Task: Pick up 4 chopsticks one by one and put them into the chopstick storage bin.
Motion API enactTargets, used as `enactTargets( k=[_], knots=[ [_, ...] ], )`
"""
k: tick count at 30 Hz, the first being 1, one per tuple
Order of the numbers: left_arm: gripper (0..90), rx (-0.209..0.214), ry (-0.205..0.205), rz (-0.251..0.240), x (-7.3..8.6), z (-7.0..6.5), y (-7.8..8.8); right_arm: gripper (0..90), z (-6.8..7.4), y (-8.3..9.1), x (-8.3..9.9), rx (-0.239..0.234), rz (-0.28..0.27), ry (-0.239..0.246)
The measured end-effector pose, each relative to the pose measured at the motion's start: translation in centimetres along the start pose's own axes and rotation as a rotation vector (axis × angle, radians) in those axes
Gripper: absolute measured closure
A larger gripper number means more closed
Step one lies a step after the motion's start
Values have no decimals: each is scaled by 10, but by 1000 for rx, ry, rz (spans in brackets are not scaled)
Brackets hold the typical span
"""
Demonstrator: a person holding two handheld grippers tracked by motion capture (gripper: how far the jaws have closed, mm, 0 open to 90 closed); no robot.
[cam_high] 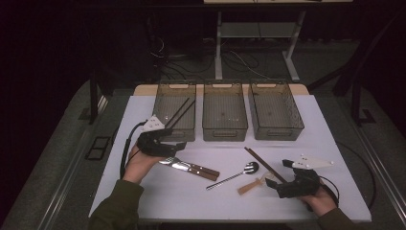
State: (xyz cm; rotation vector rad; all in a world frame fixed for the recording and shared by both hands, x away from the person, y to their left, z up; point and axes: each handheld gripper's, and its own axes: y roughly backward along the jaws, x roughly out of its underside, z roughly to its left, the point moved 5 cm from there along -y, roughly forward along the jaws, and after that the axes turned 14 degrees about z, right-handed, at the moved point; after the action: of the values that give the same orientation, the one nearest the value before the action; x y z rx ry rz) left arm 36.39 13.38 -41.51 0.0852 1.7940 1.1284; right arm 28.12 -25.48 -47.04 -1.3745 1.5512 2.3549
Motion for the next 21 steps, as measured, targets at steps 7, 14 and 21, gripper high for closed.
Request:
enactTargets(
  k=[7, 14, 21],
  knots=[
    [109, 14, -22, 22, 22, -17, -3, 15, 0, 1, 0, 1, -2, -1],
    [0, 76, -58, 27, 35, -35, -9, 15, 0, 2, 0, 0, -6, -1],
    [0, 93, -69, 11, 48, -48, -7, 15, -3, 5, 1, -1, -4, -11]
  ],
)
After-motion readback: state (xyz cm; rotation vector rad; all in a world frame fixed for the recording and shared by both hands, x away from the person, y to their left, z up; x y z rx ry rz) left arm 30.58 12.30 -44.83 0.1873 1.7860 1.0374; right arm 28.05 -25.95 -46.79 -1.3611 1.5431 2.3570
